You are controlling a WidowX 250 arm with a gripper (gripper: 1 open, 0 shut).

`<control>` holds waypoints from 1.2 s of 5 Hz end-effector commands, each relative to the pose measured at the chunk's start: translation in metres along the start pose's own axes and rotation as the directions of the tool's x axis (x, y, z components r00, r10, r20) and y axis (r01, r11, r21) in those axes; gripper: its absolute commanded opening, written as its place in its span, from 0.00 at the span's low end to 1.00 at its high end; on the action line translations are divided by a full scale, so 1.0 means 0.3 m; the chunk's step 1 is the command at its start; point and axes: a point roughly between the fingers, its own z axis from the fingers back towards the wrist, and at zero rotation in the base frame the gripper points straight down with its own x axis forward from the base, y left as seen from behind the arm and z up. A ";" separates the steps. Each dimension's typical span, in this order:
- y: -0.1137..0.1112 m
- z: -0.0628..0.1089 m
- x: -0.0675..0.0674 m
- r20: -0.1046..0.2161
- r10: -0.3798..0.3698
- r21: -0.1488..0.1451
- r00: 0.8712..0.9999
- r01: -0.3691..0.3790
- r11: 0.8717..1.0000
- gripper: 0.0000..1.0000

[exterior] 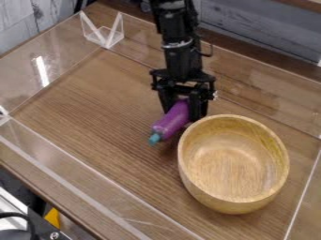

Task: Put the purple eggplant in the brown bowl

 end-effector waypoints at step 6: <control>-0.225 0.107 -0.078 0.069 -0.114 -0.011 0.991 0.115 0.993 0.00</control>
